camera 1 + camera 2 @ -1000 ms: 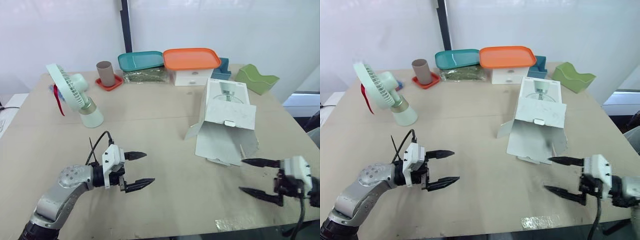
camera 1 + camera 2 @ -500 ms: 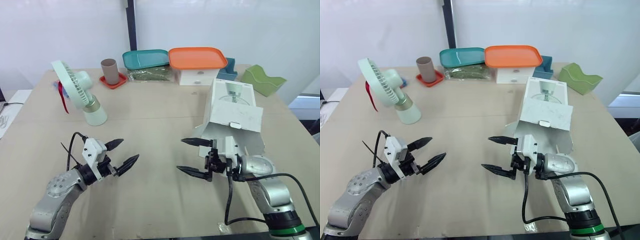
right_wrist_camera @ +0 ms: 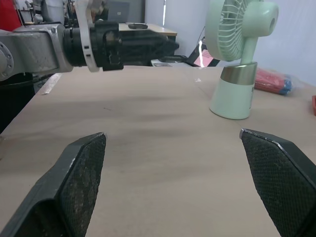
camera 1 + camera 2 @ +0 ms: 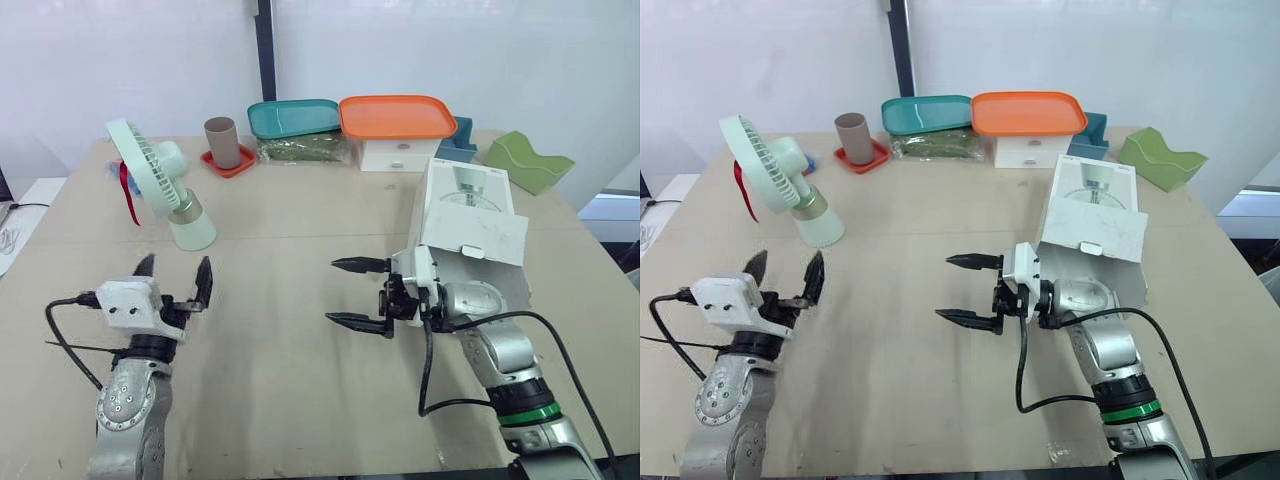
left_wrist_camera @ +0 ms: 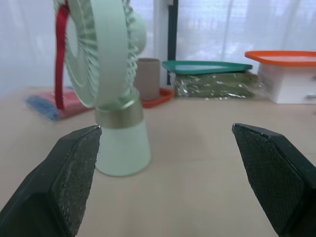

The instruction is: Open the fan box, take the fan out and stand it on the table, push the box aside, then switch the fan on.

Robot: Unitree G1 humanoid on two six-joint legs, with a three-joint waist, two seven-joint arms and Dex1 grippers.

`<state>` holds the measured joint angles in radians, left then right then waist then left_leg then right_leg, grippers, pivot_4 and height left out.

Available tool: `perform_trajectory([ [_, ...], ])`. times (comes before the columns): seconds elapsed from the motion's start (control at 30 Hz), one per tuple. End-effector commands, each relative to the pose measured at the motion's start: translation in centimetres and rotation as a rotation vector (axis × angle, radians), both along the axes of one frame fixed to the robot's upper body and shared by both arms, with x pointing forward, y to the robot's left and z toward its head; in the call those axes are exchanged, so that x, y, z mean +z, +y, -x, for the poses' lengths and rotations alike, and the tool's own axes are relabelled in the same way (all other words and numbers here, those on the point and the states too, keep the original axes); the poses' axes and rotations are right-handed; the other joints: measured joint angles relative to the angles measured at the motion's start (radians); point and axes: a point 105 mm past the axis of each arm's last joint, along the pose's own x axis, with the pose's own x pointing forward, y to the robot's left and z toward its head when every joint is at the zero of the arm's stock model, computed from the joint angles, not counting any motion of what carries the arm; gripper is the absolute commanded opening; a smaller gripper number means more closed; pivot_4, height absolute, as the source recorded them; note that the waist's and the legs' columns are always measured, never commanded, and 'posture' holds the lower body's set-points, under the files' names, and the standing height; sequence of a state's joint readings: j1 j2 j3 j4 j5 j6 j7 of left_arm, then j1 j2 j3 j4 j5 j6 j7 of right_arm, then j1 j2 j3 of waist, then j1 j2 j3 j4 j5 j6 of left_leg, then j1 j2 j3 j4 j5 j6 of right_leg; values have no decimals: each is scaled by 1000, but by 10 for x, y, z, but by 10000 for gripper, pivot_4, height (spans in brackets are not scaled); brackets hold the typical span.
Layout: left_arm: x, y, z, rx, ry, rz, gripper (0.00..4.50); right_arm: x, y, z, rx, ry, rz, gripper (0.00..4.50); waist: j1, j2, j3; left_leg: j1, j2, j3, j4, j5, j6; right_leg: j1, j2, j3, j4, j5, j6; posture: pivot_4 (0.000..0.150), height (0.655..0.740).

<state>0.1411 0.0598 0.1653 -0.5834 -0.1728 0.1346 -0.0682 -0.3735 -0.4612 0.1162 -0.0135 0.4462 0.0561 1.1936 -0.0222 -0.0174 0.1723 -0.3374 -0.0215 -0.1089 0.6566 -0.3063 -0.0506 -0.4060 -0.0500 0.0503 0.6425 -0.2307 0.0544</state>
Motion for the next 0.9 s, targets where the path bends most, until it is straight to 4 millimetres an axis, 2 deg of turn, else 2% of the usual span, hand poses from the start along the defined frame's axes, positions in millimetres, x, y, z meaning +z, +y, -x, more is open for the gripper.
perform_trajectory([
  [0.03,21,2,3,92,-73,9,45000,18,-1,-3,-7,-45,-56,44445,0,0,0,0,0,0,0,0,0,0,0,0,0,0,0,1500,7400],
  [0.2,26,4,-2,146,-82,38,45000,29,-3,-6,-39,-24,-123,44445,0,0,0,0,0,0,0,0,0,0,0,0,0,0,0,1500,7400],
  [0.33,34,11,-10,183,-104,66,45000,51,-6,-20,-147,-24,-231,44445,0,0,0,0,0,0,0,0,0,0,0,0,0,0,0,1500,7400],
  [0.53,42,10,-19,186,-114,67,45000,52,-5,-27,-202,-75,-205,44445,-1,0,0,0,0,0,0,0,0,0,0,-1,0,0,0,1500,7400],
  [0.9,41,8,-40,215,-80,73,45000,50,-3,-29,-227,-72,-207,44445,-1,0,0,-1,0,-1,0,0,-1,-1,0,-1,0,1,0,1500,7400],
])
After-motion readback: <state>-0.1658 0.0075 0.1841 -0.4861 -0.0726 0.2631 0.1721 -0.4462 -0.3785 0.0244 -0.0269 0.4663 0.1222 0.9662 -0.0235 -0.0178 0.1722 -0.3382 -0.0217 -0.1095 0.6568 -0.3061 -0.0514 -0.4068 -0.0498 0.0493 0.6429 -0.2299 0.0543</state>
